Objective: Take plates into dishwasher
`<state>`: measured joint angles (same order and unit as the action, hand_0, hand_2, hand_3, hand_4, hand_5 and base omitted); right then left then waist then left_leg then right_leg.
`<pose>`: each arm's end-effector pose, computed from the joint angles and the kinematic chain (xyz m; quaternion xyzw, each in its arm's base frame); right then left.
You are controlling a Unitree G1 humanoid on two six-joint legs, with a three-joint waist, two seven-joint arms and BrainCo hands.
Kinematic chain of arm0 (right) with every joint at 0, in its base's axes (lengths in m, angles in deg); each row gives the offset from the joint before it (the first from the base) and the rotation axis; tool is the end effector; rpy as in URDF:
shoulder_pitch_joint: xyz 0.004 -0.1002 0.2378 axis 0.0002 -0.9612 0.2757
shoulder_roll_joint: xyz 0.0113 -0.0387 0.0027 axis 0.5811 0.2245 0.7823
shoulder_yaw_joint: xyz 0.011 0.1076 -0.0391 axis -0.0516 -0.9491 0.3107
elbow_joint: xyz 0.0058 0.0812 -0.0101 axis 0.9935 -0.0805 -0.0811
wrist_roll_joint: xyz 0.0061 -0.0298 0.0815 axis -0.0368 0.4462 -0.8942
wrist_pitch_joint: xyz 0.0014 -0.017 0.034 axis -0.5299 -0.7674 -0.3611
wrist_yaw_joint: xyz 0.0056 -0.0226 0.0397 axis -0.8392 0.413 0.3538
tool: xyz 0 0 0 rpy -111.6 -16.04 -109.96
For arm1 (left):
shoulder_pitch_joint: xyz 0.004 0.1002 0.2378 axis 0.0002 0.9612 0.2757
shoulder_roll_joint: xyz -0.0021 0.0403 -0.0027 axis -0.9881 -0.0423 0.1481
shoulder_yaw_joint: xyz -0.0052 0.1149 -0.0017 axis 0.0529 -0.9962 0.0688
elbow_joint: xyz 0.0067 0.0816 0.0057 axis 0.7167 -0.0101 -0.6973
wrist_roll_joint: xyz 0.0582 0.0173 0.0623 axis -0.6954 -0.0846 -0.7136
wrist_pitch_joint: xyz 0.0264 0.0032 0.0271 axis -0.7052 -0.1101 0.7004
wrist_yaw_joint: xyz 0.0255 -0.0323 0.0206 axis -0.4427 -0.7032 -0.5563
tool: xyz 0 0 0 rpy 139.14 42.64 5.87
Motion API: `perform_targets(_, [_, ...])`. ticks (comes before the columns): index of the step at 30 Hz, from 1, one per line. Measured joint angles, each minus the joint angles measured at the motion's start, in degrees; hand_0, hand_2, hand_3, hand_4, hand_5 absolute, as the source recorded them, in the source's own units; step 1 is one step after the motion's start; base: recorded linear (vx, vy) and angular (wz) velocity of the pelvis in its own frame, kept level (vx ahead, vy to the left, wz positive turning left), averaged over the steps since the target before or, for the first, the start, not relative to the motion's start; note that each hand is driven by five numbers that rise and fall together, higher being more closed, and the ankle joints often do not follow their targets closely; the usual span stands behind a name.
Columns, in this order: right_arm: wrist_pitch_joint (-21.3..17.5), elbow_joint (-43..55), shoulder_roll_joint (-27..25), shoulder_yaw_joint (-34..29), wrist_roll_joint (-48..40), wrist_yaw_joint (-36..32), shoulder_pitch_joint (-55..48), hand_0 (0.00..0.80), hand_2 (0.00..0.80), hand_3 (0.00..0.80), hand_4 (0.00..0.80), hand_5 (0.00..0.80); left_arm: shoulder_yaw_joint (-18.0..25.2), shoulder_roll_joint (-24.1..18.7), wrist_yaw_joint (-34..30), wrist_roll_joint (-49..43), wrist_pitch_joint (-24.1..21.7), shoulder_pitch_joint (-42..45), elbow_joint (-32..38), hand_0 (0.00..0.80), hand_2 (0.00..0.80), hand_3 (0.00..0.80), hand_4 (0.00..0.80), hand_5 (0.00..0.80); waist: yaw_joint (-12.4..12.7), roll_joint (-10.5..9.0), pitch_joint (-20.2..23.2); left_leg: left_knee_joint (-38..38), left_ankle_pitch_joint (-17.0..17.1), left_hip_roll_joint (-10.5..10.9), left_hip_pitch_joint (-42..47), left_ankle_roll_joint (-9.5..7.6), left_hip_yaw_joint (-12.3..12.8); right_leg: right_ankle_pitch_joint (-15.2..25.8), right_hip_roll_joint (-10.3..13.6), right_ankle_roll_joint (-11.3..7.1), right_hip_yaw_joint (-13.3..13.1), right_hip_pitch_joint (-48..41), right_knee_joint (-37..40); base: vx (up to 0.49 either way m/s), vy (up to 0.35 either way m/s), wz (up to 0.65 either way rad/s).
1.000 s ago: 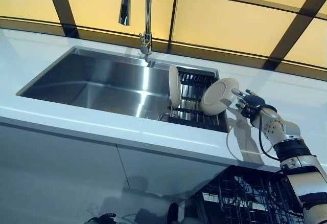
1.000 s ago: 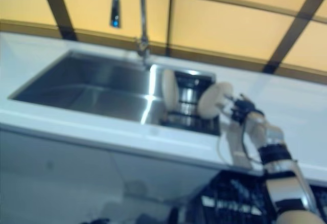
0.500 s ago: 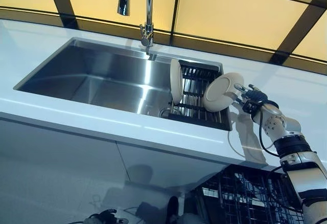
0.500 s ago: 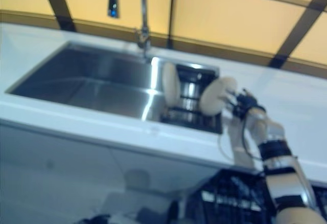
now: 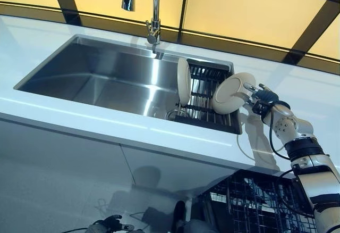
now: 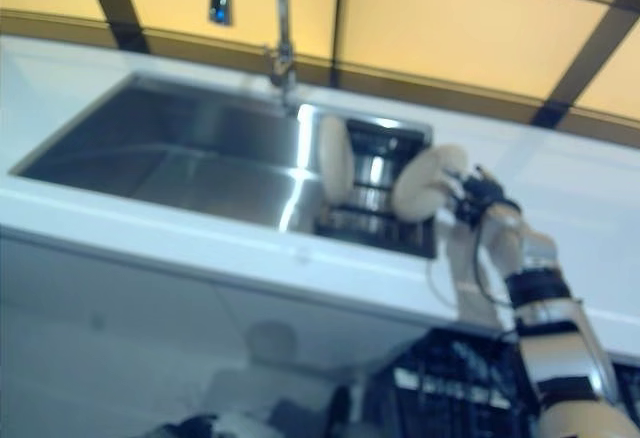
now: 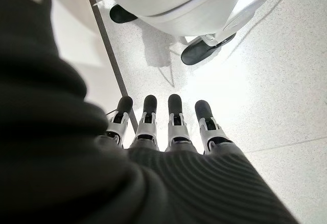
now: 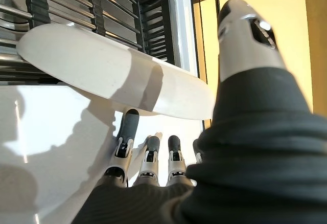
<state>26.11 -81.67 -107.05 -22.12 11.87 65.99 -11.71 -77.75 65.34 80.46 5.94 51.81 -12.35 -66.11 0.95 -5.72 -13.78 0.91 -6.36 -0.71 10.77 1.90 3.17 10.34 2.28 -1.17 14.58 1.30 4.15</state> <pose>0.3161 -0.2610 0.1389 0.1230 0.1278 -0.1458 0.9733 0.0954 0.2434 -0.1012 0.2382 0.5576 -0.1189 0.7863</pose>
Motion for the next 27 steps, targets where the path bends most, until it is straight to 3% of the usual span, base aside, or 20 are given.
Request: perform_targets(27, [1.52,2.46,2.68,4.12,2.87,3.41,2.40,0.000,0.000,0.000,0.000,0.000,0.02,-0.24,0.11,0.00,2.35,-0.63,1.49,0.000,0.000,0.000,0.000,0.000,0.10,-1.66,-1.31,2.65,-0.80,-0.01,-0.66,0.35,-0.05,-0.56,0.02,-0.37,0.06,0.03,-1.30,0.001,0.001,0.00])
